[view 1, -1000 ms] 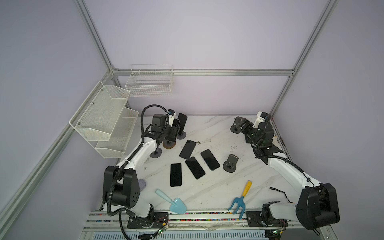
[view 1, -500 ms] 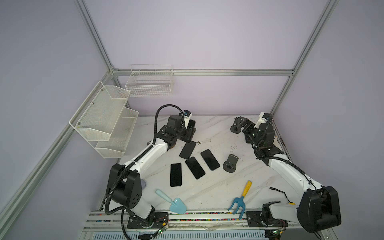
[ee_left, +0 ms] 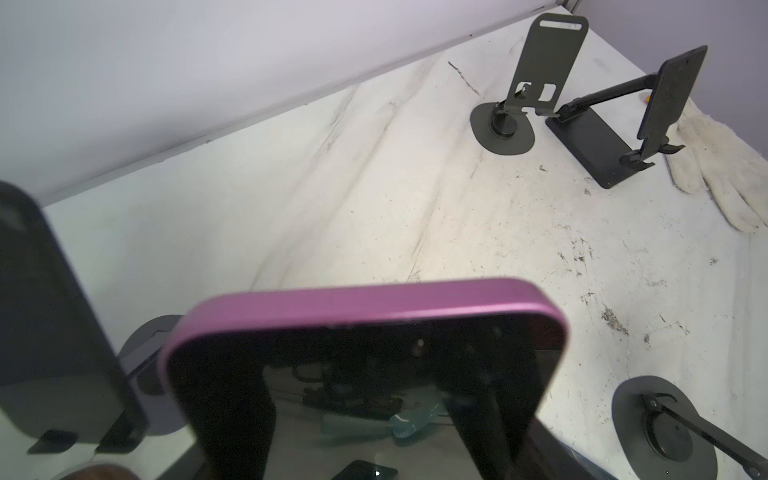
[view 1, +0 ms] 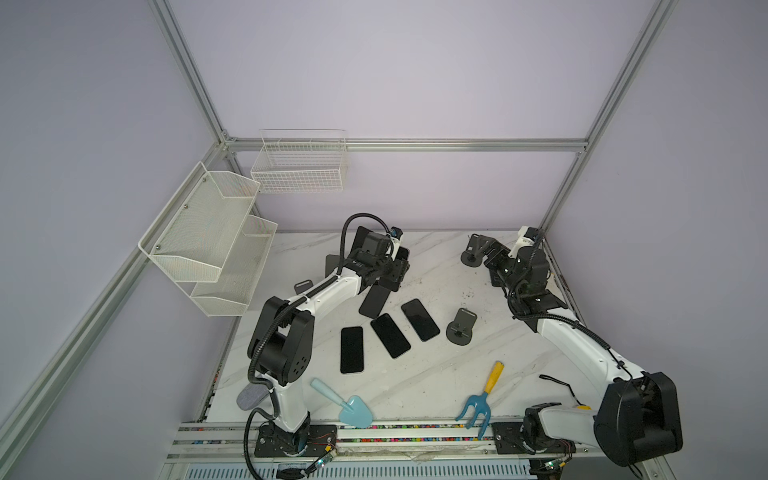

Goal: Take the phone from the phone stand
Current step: 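Carry the purple-edged phone with the left gripper toward the flat phones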

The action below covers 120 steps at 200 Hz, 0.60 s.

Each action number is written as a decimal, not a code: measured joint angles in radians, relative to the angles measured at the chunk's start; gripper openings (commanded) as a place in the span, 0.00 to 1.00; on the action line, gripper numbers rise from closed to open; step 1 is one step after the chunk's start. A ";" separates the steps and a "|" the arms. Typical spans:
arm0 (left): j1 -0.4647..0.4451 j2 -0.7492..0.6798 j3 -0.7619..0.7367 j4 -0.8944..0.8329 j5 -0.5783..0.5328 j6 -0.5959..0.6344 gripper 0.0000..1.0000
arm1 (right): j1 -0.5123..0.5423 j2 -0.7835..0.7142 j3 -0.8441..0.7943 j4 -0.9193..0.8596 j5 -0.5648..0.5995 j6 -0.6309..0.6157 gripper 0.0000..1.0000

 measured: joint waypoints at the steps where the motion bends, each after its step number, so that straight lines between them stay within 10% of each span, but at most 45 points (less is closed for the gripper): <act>1: -0.002 0.004 0.003 0.000 0.000 0.000 0.70 | 0.000 0.000 0.000 0.000 0.000 0.000 0.97; 120: -0.050 0.274 0.116 0.063 -0.016 -0.003 0.70 | 0.000 -0.001 -0.023 -0.022 0.000 0.000 0.97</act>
